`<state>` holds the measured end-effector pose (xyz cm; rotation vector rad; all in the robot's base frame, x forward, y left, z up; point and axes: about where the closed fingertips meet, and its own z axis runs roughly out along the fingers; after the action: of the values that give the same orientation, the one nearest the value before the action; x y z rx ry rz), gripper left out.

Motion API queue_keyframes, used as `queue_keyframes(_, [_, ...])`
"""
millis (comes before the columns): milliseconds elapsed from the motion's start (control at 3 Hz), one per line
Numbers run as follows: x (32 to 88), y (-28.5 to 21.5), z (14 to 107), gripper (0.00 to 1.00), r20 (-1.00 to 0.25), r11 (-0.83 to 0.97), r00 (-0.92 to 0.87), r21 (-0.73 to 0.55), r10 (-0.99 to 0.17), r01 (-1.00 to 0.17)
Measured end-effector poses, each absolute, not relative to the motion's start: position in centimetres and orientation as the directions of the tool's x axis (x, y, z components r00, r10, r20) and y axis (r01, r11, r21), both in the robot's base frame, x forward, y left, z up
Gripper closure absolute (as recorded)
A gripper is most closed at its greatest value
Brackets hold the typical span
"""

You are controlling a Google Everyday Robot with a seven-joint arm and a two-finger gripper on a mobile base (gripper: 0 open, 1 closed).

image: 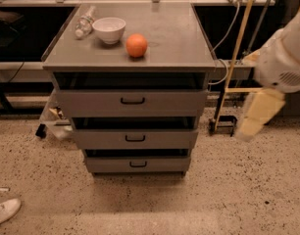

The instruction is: Open middle drawer

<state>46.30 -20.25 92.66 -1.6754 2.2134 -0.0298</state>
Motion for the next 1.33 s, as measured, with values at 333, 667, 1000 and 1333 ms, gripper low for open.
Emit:
queue_keyframes(333, [49.4,-19.7,86.2,0.00,-0.337,0.379,-0.298,-0.206,-0.893,-0.902])
queue_keyframes(667, [52.8,-18.9,79.1,0.00,-0.364,0.465,-0.379,-0.186,-0.851,-0.865])
queue_keyframes(1000, [57.5,-17.9,71.9,0.00,-0.390,0.550,-0.463,-0.147,-0.796,-0.822])
queue_keyframes(1333, [61.7,-16.7,64.0,0.00,-0.366,0.588,-0.531,-0.058,-0.765,-0.807])
